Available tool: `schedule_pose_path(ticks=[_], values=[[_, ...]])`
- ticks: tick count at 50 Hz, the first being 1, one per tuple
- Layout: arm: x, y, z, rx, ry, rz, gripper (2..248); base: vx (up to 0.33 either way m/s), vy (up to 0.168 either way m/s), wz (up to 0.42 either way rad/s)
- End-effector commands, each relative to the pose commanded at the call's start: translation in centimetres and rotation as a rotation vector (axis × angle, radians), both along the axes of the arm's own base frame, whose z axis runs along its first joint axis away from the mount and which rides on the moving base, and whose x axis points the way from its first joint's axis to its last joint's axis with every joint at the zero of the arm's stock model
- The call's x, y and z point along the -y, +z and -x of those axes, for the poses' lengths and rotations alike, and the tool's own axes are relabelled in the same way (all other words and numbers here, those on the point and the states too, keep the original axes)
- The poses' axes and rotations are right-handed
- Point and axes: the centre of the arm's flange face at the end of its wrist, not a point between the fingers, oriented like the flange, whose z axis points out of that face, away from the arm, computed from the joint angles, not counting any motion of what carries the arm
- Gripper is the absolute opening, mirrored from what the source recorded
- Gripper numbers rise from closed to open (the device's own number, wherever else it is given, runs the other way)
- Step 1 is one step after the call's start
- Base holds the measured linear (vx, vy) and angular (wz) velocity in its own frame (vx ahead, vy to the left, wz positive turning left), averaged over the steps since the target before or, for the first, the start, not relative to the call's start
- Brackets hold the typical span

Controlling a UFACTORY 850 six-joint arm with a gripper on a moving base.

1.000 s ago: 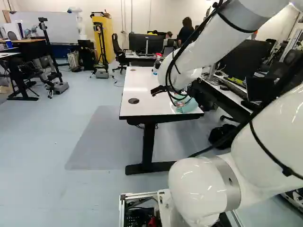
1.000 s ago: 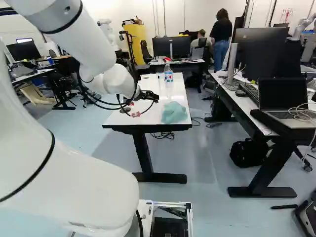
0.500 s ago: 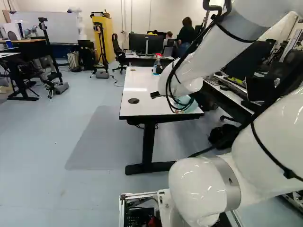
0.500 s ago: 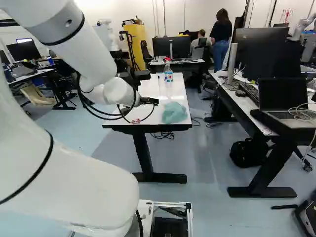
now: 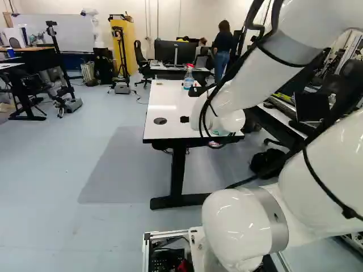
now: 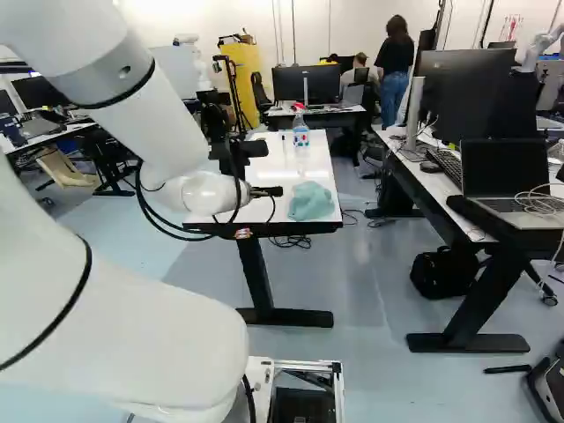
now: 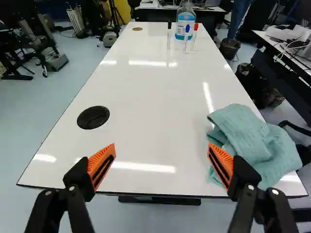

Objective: Clean the table with the green towel

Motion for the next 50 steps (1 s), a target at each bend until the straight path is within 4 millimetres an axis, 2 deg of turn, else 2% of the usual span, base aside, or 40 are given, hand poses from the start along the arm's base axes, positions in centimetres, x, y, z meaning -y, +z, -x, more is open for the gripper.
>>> schedule_pose_path(ticks=[24,50], values=[[0.1,-2.3,2.8,0.092,-0.013,-0.012,247,0.000,0.000,0.000],[0.1,-3.8,4.8,0.153,-0.024,-0.018,247,0.000,0.000,0.000]])
